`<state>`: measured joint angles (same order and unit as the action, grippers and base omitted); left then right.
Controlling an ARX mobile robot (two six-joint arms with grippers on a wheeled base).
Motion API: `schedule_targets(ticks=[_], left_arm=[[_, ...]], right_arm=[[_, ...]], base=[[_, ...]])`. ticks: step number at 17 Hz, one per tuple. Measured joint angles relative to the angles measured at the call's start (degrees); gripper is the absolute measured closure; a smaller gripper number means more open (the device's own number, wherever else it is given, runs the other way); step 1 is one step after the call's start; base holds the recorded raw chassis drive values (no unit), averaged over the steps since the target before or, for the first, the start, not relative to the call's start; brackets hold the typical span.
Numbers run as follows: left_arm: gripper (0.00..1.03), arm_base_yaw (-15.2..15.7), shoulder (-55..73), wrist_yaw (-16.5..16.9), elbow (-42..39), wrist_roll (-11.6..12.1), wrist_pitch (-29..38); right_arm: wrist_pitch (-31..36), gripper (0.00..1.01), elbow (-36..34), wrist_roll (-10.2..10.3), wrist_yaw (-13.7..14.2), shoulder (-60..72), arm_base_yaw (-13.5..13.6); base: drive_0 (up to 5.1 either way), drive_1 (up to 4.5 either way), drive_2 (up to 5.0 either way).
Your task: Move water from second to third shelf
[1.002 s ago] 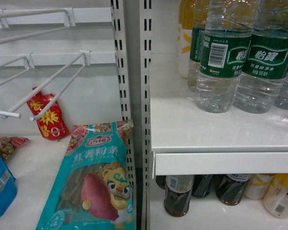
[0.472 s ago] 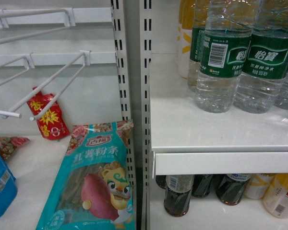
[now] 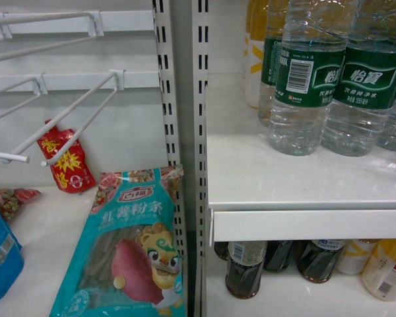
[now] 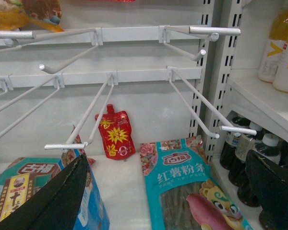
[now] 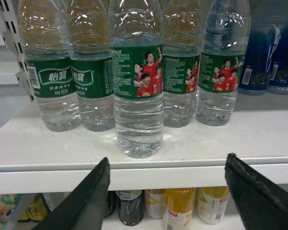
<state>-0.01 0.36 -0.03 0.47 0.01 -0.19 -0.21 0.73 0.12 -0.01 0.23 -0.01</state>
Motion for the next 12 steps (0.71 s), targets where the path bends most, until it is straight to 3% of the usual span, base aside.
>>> schedule_targets(ticks=[1, 2, 12], left_arm=[[0.05, 0.0, 0.0, 0.0, 0.0, -0.02, 0.02], [0.05, 0.0, 0.0, 0.0, 0.0, -0.02, 0.02], [0.05, 0.0, 0.0, 0.0, 0.0, -0.02, 0.0]], right_arm=[[0.0, 0.11, 0.0, 0.0, 0.0, 0.0, 0.0], [0.0, 0.01, 0.0, 0.02, -0.02, 0.0, 0.0], [0.0, 0.03, 0.0, 0.02, 0.0, 0.0, 0.0]], base=[[0.0, 0.0, 0.0], [0.0, 0.0, 0.0], [0.0, 0.0, 0.0]])
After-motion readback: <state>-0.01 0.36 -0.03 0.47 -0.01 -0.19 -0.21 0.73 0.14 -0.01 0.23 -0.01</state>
